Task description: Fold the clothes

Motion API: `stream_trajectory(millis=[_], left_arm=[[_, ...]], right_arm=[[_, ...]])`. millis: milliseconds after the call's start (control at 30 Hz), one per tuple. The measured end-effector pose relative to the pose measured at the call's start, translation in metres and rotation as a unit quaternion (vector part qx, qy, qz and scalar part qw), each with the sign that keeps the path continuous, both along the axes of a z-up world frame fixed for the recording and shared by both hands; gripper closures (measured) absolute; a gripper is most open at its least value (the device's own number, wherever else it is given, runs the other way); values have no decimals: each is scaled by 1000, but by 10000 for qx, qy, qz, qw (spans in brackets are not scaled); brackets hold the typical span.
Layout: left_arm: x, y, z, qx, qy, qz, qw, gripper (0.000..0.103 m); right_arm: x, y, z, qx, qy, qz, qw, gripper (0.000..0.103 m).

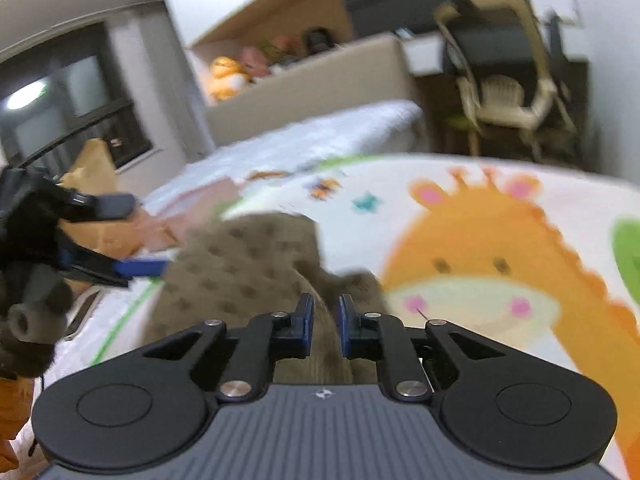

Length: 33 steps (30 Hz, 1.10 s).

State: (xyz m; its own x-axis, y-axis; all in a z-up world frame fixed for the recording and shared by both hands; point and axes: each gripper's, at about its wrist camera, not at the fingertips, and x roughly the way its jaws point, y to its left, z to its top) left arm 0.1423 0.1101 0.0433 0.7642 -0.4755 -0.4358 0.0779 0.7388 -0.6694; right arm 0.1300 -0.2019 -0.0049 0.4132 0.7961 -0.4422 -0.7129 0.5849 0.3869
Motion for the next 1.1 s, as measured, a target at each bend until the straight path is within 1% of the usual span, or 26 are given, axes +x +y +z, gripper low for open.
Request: stream_trajectory(millis=[67, 100, 133, 167, 200, 233, 300, 400, 433, 467, 500, 533, 567, 600, 667, 700, 767, 800, 833, 867, 900, 933, 967, 1000, 1100], left_arm=[[3, -3, -3, 78, 46, -19, 10000, 3], [5, -4, -5, 57, 89, -14, 9999, 3], [7, -3, -7, 22, 121, -3, 9999, 3], [8, -2, -8, -10, 144, 9, 9999, 3], [9, -1, -10, -41, 166, 21, 9999, 3], [10, 1, -11, -73, 189, 33, 9998, 3], [9, 4, -14, -80, 223, 66, 9997, 3], [5, 7, -16, -88, 216, 68, 9997, 3], [3, 8, -16, -89, 207, 65, 9997, 3], [1, 9, -15, -95, 191, 69, 9997, 3], [-2, 10, -12, -108, 154, 67, 9998, 3], [-5, 12, -10, -121, 107, 62, 9999, 3], [-9, 16, -6, -120, 23, 80, 9999, 3], [-13, 20, -2, -72, -67, 140, 9999, 3], [-21, 29, 1, 157, -101, 352, 9992, 3], [-24, 32, -1, 269, -37, 434, 9987, 3], [-26, 34, -13, 478, 304, 453, 9974, 3], [-27, 32, -21, 577, 467, 417, 9964, 3], [-28, 30, -28, 654, 603, 377, 9953, 7], [-28, 28, -35, 679, 745, 339, 9943, 14], [-27, 26, -40, 582, 828, 286, 9945, 30], [-24, 26, -41, 436, 834, 251, 9952, 33], [-20, 25, -37, 386, 772, 236, 9960, 33], [-16, 22, -31, 420, 675, 198, 9966, 32], [0, 2, -20, 550, 427, -90, 9975, 23]], right_arm=[[9, -14, -5, 24, 151, -223, 9996, 90], [14, -21, -8, 36, 226, -334, 9992, 90], [19, -28, -10, 48, 301, -445, 9985, 82], [22, -33, -11, 83, 351, -511, 9980, 57], [20, -32, -9, 175, 336, -462, 9982, 40], [17, -31, -7, 254, 304, -412, 9984, 20], [13, -24, -5, 261, 182, -297, 9991, 18], [14, -11, -9, 124, 188, -253, 9994, 18], [15, -5, -13, 58, 198, -254, 9995, 18], [16, 0, -17, -51, 185, -253, 9995, 22], [18, 5, -22, -159, 172, -252, 9994, 29], [18, 9, -26, -251, 164, -249, 9992, 50], [18, 10, -29, -300, 167, -243, 9991, 63], [17, 12, -32, -348, 171, -237, 9990, 65], [14, 13, -32, -390, 91, -243, 9989, 73], [11, 13, -31, -414, 4, -255, 9988, 74], [7, 14, -27, -451, -158, -277, 9985, 84], [6, 13, -26, -442, -201, -278, 9984, 87], [4, 13, -24, -429, -246, -279, 9984, 91], [3, 12, -22, -390, -275, -278, 9985, 94], [4, 10, -18, -308, -253, -266, 9989, 94], [5, 7, -15, -226, -231, -254, 9992, 96], [5, 5, -10, -151, -225, -254, 9993, 97], [6, 2, -4, -98, -273, -290, 9992, 97], [8, -11, 13, -71, -531, -508, 9973, 97]])
